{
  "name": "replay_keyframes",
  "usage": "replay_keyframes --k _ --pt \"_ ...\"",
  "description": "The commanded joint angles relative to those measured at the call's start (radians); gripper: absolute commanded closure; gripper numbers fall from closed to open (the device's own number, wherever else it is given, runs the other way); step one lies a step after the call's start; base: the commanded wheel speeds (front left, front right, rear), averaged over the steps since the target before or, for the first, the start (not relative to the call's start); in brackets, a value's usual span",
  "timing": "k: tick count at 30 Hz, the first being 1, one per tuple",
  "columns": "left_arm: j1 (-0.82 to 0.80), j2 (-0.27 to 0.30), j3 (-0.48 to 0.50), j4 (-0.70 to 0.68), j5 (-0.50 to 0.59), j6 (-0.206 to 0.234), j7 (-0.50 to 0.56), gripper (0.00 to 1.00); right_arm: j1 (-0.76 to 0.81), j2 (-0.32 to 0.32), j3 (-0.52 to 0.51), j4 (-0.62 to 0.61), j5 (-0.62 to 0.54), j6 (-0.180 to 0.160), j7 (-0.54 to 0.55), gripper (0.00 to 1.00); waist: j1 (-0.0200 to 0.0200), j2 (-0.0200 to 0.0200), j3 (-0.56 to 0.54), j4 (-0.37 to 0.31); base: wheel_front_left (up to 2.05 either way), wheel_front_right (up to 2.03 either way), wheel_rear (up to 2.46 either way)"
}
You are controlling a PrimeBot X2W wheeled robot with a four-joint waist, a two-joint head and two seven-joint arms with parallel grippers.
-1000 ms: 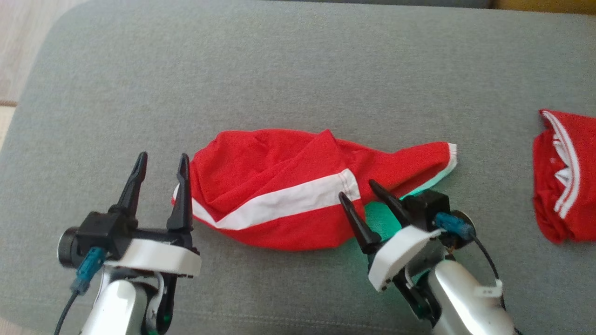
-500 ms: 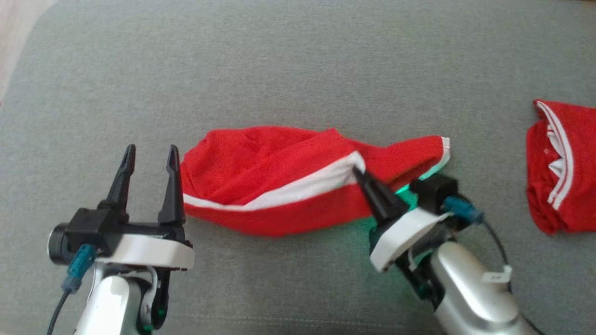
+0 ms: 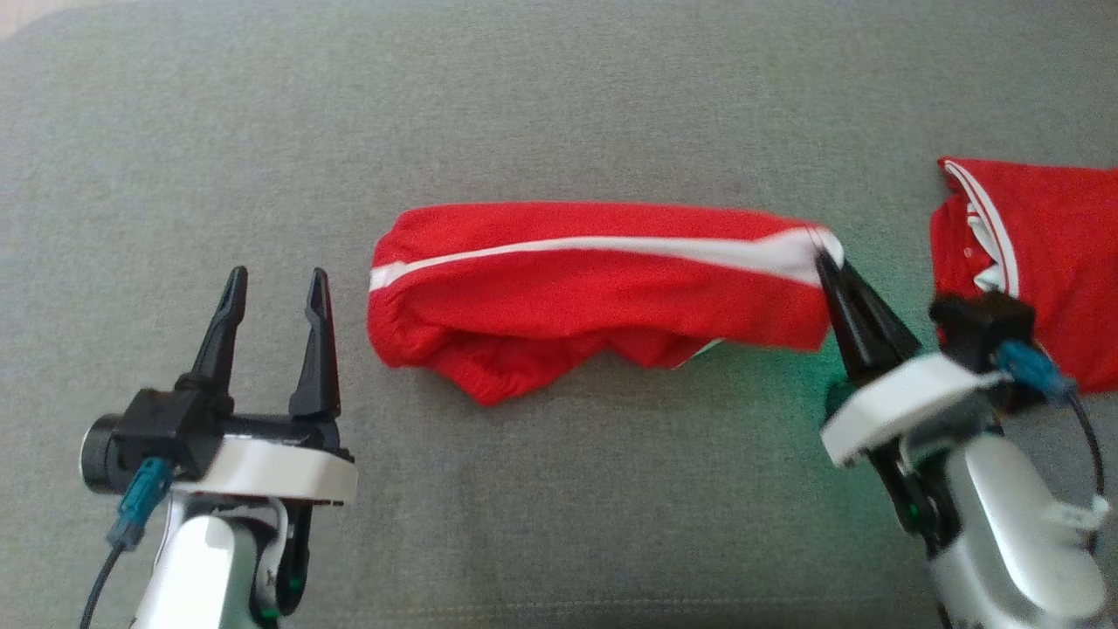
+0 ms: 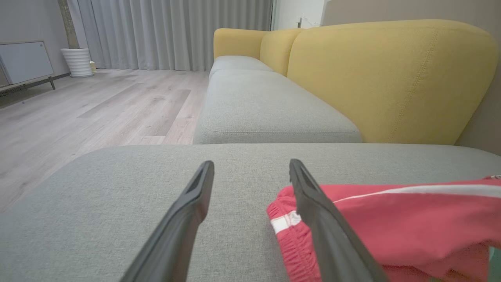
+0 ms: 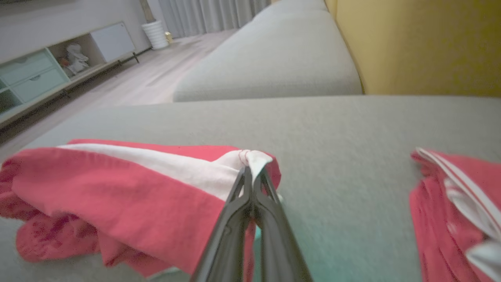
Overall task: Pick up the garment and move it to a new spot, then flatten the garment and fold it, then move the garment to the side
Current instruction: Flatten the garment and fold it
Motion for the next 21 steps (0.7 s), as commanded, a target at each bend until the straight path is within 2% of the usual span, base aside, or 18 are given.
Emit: replay_keyframes --k 1,10,11,12,13,17,21 --pt "-0.044 0.007 0.04 -0.036 0.009 -0.004 -0.012 0.0 0.03 -0.012 -0.001 -0.041 -0.007 0.007 0.007 1.0 0.0 0.0 0.002 -0.008 0.0 0.0 0.0" --pt "-0.048 0.002 0.041 -0.027 0.019 -0.021 -0.012 0.0 0.139 -0.018 -0.066 0.005 -0.018 0.007 0.024 1.0 0.0 0.0 0.011 -0.029 0.0 0.0 0.0" --pt "-0.048 0.001 0.042 -0.025 0.019 -0.022 -0.012 0.0 0.138 -0.013 -0.07 0.016 -0.018 0.007 0.019 0.82 0.0 0.0 0.01 -0.031 0.0 0.0 0.0" --pt "-0.047 0.001 0.042 -0.023 0.02 -0.023 -0.012 0.0 0.137 -0.009 -0.072 0.024 -0.02 0.007 0.012 0.53 0.0 0.0 0.009 -0.032 0.0 0.0 0.0" --pt "-0.046 0.001 0.043 -0.021 0.02 -0.023 -0.012 0.0 0.134 -0.003 -0.075 0.027 -0.021 0.007 0.002 0.0 0.0 0.0 0.007 -0.034 0.0 0.0 0.0" --pt "-0.037 0.001 0.046 -0.013 0.021 -0.024 -0.012 0.0 0.123 0.011 -0.093 0.01 -0.036 0.007 -0.029 0.0 0.0 0.0 -0.009 -0.039 0.0 0.0 0.0" --pt "-0.028 -0.001 0.047 -0.008 0.022 -0.021 -0.012 0.0 0.121 0.014 -0.116 -0.059 -0.062 0.007 -0.051 0.0 0.0 0.0 -0.028 -0.042 0.0 0.0 0.0"
